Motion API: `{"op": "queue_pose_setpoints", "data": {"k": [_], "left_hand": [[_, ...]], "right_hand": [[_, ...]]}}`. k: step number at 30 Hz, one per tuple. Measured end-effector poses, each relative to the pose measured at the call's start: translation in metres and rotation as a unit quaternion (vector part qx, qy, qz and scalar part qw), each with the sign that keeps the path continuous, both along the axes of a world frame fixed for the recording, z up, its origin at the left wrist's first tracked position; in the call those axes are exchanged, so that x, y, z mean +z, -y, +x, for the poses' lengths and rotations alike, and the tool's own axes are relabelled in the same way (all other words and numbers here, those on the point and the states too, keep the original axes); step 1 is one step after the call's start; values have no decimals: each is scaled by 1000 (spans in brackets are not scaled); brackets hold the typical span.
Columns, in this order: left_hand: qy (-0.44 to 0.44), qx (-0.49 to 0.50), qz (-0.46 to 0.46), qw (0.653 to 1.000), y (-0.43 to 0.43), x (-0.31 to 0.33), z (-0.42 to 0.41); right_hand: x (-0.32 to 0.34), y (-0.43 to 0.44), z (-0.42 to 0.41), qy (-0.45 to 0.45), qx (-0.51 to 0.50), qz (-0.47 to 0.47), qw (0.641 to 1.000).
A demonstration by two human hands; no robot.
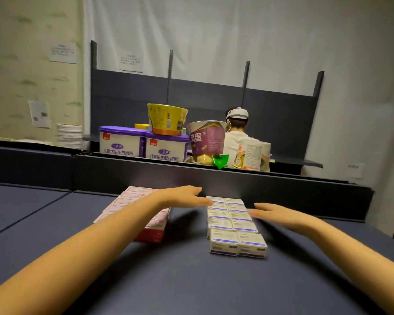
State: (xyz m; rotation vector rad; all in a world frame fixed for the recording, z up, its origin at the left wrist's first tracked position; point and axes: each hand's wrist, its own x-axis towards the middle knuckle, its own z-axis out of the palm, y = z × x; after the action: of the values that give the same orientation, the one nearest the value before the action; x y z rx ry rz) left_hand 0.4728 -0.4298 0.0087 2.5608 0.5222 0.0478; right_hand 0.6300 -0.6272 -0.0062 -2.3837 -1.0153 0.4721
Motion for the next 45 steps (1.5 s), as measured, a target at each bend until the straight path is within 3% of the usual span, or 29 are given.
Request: {"op": "queue_pose_setpoints", "data": {"k": [7, 18, 24, 30, 34, 38, 45], "left_hand": [[11, 58, -84, 995, 28, -24, 31], [4, 17, -100, 995, 21, -19, 30], [-12, -25, -95, 995, 31, -8, 16], [-74, -63, -101, 990, 25, -29, -11], [-73, -102, -103, 987, 30, -33, -12], [-73, -137, -92, 984, 35, -29, -14], [-68, -100, 17, 993, 31, -26, -21]], "right_hand": [[-7, -21, -5, -82, 93, 48, 991], [-5, -37, -11, -32, 133, 57, 989], [-11, -20, 9, -79, 39, -13, 996], [-18, 29, 3, -97, 139, -101, 980], [-19, 22, -16, -114, 216, -60, 968], [-25, 16, -22, -94, 223, -6, 970], [-28, 10, -35, -50, 215, 41, 974]]}}
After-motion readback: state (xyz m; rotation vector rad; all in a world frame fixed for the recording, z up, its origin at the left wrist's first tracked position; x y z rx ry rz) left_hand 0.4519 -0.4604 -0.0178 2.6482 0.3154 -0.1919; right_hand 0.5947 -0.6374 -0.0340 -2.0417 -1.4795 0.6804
